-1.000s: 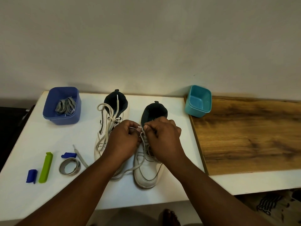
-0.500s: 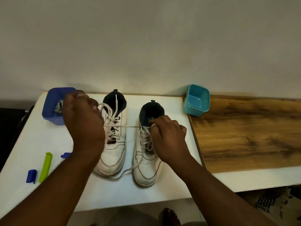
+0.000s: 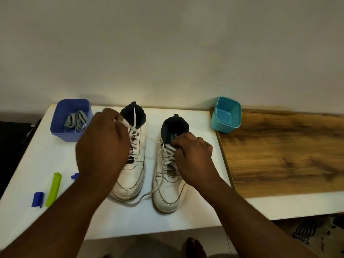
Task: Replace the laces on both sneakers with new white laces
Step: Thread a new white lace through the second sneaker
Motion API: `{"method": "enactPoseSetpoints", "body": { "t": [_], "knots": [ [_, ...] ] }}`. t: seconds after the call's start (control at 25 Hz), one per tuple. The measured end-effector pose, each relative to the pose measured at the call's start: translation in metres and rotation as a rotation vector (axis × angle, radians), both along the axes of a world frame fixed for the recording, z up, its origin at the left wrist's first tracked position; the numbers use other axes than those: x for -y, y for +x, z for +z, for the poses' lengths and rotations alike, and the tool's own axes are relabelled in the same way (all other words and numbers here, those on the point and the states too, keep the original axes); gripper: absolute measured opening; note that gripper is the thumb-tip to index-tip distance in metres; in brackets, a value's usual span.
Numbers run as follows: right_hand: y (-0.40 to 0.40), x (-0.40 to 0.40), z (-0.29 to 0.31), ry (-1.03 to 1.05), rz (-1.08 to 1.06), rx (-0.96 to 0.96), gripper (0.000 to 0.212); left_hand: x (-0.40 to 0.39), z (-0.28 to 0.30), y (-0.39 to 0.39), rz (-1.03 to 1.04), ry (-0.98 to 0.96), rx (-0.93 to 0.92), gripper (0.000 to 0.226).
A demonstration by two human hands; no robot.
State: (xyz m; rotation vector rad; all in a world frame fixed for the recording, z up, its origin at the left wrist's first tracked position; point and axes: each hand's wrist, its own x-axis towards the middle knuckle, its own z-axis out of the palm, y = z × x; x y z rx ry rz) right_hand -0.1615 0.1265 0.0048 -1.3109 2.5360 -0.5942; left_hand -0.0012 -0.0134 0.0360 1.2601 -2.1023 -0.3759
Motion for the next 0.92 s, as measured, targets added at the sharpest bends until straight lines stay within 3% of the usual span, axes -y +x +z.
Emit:
{"method": "enactPoseSetpoints", "body": {
  "t": [0.12, 0.24, 0.6, 0.68, 0.8, 0.92],
  "knots": [
    [0.003, 0.000, 0.000, 0.009, -0.003, 0.008, 0.046, -0.019, -0.019, -0.013, -0.222, 0.091, 0.163, 0.035],
    [0.002, -0.001, 0.000, 0.033, -0.005, 0.014, 0.032, -0.029, -0.036, -0.029, -0.382, 0.109, 0.170, 0.028],
    [0.004, -0.001, 0.004, 0.054, -0.031, -0.012, 0.036, -0.022, -0.025, -0.022, -0.162, -0.071, 0.389, 0.012],
    [0.003, -0.003, 0.004, 0.015, -0.036, 0.040, 0.040, -0.027, -0.023, -0.020, -0.155, -0.075, 0.418, 0.022],
    [-0.001, -0.005, 0.002, -0.199, -0.086, 0.174, 0.046, -0.031, -0.022, -0.016, -0.232, -0.097, 0.445, 0.050],
    [-0.007, -0.006, 0.003, -0.334, -0.195, 0.244, 0.052, -0.049, -0.024, -0.018, -0.388, -0.119, 0.516, 0.044]
  ]
}}
